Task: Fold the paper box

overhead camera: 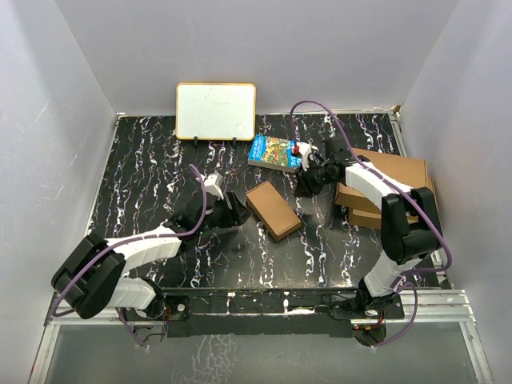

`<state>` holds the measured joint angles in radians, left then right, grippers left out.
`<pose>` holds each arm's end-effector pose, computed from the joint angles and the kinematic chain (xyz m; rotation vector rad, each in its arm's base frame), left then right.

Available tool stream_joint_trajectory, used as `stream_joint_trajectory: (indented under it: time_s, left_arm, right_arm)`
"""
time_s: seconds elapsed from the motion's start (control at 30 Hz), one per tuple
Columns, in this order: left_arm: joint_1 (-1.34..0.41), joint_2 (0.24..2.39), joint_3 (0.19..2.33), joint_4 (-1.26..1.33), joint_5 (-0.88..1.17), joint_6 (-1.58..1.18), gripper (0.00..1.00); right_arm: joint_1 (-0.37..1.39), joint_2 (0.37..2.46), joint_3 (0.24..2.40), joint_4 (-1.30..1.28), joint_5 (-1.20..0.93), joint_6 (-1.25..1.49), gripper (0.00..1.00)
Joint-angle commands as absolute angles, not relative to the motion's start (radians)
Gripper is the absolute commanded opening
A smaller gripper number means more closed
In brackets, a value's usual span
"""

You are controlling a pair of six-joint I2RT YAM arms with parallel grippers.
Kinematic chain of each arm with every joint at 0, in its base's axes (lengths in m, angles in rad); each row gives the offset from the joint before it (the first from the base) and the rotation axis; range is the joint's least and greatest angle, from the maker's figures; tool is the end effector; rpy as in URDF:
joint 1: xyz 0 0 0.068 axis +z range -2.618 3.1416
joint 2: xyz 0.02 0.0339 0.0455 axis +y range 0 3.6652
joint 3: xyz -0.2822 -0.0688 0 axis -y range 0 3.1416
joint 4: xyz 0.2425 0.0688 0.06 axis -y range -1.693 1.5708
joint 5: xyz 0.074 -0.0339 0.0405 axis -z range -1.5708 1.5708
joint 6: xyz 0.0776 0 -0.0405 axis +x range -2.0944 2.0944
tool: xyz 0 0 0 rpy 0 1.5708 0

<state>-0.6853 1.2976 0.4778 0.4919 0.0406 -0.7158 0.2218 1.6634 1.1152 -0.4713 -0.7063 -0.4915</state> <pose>0.2277 -0.1902 0.2001 -0.0014 2.0243 -0.9658 0.3343 0.1270 0.2060 -1.0721 2.1610 0.7851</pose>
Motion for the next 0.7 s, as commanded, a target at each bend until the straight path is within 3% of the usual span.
stream_joint_trajectory:
  time_s: [0.0, 0.27, 0.5, 0.57, 0.67]
  left_arm:
    - [-0.680, 1.335, 0.487, 0.539, 0.110, -0.763, 0.59]
    - [-0.672, 1.276, 0.461, 0.527, 0.096, -0.759, 0.60]
    - [-0.659, 1.100, 0.499, 0.400, 0.074, -0.683, 0.64]
    - [-0.657, 1.017, 0.542, 0.335, 0.050, -0.635, 0.72]
    - [-0.650, 0.916, 0.634, 0.228, -0.006, -0.562, 0.93]
  right_arm:
    - [0.241, 1.719, 1.124, -0.515, -0.688, -0.579, 0.21]
    - [0.320, 1.773, 1.141, -0.574, -0.697, -0.622, 0.20]
    - [0.331, 1.617, 1.152, -0.562, -0.605, -0.613, 0.25]
    - [0.328, 1.539, 1.171, -0.565, -0.576, -0.616, 0.32]
    - [0.321, 1.433, 1.243, -0.585, -0.567, -0.634, 0.49]
